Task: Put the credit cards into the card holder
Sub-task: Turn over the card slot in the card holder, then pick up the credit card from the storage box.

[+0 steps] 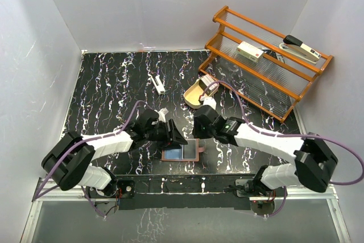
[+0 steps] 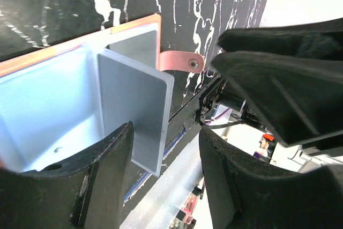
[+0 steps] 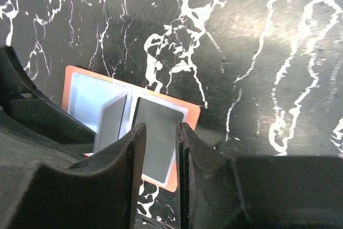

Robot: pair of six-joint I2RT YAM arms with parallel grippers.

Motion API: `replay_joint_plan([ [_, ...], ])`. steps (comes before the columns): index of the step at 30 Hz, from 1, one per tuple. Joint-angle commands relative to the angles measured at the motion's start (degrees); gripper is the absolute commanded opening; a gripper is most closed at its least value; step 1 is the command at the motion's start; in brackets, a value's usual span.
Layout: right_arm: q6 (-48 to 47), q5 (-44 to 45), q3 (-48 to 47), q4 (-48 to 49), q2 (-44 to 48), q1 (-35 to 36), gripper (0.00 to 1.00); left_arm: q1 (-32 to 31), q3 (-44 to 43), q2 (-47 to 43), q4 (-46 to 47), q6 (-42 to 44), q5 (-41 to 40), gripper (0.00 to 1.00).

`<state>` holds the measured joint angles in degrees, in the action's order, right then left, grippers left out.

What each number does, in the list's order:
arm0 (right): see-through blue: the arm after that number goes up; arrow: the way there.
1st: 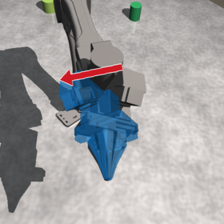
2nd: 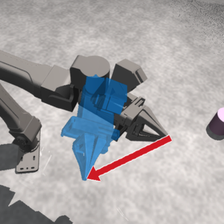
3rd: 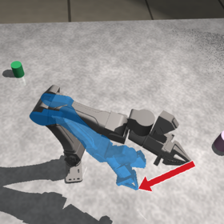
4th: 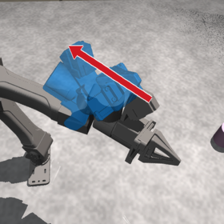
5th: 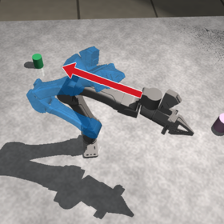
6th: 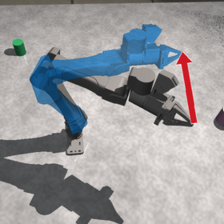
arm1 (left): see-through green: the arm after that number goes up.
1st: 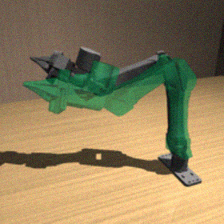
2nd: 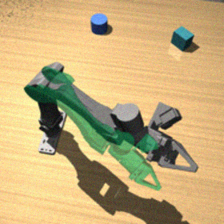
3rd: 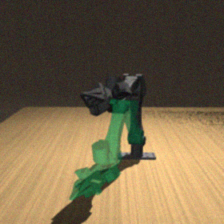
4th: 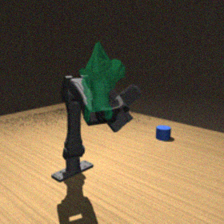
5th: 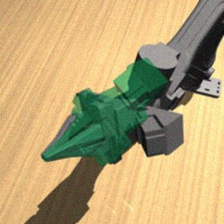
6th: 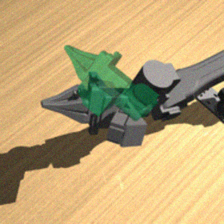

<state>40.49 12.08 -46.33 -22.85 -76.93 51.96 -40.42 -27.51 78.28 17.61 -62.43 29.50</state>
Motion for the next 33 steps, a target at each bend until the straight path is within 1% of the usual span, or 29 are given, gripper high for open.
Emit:
replay_joint_plan([
  [1,-1.3,4.8,-1.6,-3.0,6.0,-2.5,0.28,-2.6,-3.8,2.1,1.6,-0.5,-0.6,0.51],
  [7,-4.8,5.2,-4.1,-4.8,8.8,-5.7,0.30,-3.3,-4.2,3.0,1.2,0.4,-1.7,0.52],
  [11,-8.7,4.0,-6.6,-4.1,7.5,-7.0,0.30,-3.3,-5.0,1.4,-4.4,3.0,-4.4,0.52],
  [14,-12.4,4.7,-9.4,-3.8,5.5,-7.9,0.36,-3.3,-5.9,-2.1,-11.0,4.6,-9.2,0.52],
  [15,-14.3,5.3,-10.4,-3.8,4.6,-8.3,0.37,-3.2,-6.7,-3.0,-14.9,5.5,-11.9,0.52],
  [17,-17.2,5.9,-12.8,-3.3,2.4,-9.3,0.42,-2.9,-7.6,-4.4,-19.7,7.3,-14.8,0.52],
  [23,-24.8,7.6,-20.3,-1.0,-4.1,-12.4,0.52,-0.4,-7.7,-6.8,-27.3,10.1,-16.9,0.53],
  [26,-28.3,9.1,-24.3,-0.5,-8.5,-14.3,0.54,1.7,-6.5,-8.3,-28.5,10.8,-16.2,0.53],
  [29,-31.8,11.5,-28.4,-0.6,-13.6,-15.5,0.55,3.6,-3.8,-9.5,-27.1,11.1,-14.3,0.53],
  [33,-37.3,15.9,-33.7,-1.1,-20.0,-16.7,0.56,4.1,-1.1,-10.3,-26.2,11.8,-12.6,0.53],
])
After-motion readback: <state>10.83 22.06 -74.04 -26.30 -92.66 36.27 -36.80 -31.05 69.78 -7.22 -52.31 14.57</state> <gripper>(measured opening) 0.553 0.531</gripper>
